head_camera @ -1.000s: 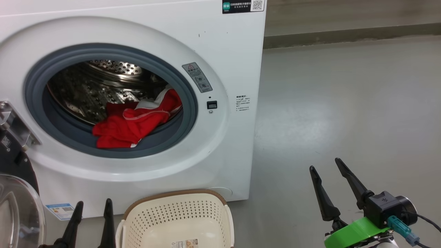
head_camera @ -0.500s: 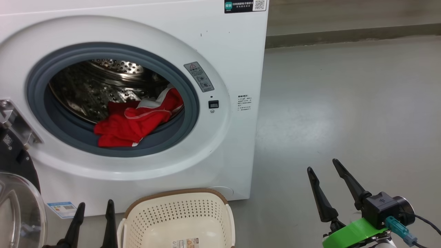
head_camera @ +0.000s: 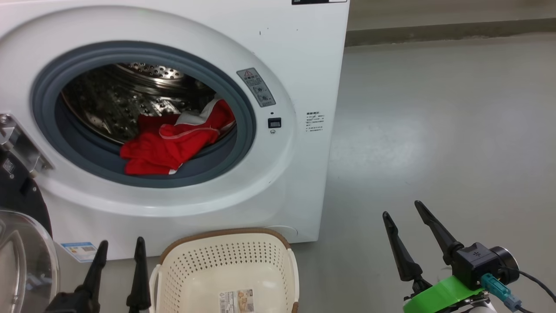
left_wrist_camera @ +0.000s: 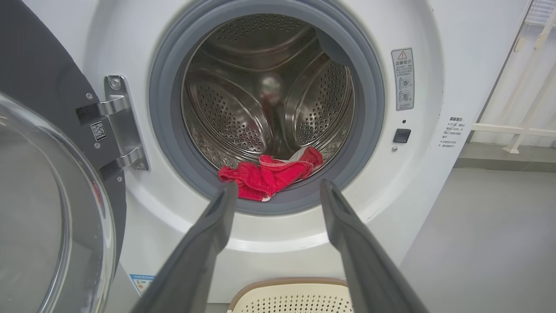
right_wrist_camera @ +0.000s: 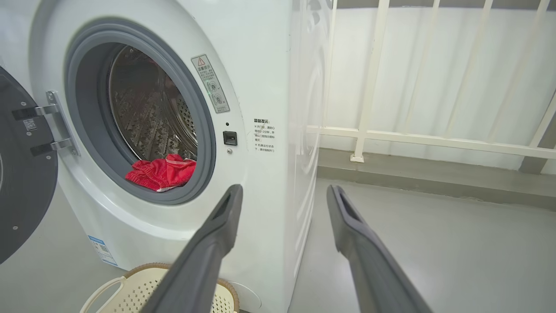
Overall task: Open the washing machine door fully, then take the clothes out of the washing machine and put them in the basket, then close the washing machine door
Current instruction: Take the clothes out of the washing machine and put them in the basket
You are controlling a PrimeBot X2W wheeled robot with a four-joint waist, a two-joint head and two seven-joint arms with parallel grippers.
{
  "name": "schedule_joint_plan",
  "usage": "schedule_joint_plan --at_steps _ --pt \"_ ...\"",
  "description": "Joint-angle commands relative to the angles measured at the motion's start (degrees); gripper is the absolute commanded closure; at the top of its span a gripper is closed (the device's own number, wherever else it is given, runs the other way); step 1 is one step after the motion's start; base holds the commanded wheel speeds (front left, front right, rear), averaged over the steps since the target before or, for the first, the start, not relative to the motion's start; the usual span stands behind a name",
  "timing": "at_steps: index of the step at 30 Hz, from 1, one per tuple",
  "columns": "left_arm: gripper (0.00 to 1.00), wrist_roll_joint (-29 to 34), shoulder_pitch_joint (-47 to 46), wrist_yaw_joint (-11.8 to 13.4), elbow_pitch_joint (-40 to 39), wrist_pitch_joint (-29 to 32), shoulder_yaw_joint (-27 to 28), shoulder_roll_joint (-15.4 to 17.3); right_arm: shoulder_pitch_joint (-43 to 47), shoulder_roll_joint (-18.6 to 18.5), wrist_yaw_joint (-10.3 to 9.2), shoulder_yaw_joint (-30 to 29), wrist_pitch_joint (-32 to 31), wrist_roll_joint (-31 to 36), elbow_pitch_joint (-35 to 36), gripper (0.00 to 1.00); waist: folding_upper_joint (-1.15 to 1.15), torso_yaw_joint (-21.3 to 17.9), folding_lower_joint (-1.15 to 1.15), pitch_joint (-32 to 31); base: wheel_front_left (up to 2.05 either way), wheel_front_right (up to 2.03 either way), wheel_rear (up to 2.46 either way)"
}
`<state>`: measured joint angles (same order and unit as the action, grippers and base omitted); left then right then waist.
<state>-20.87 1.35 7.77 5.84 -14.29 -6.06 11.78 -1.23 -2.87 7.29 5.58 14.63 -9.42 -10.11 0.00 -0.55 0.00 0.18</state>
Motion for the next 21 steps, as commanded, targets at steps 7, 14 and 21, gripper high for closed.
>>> schedule_joint_plan --at_steps 7,14,21 --pt "0.00 0.8 -7.6 0.9 -0.1 -0.5 2.3 1.4 -4.1 0.0 0.20 1.9 0.4 0.6 2.3 0.00 0.00 0.2 0.00 4.1 0.00 0.00 0.00" --pt "0.00 0.6 -14.3 0.6 1.4 -0.5 2.4 1.9 -7.0 0.0 0.20 2.2 0.4 0.7 3.4 0.00 0.00 0.3 0.00 9.6 0.00 0.00 0.00" --pt "0.00 1.6 -23.0 0.3 4.0 -0.4 1.7 2.5 -9.8 0.0 0.20 1.8 0.4 1.1 5.0 0.00 0.00 0.6 0.00 15.3 0.00 0.00 0.00"
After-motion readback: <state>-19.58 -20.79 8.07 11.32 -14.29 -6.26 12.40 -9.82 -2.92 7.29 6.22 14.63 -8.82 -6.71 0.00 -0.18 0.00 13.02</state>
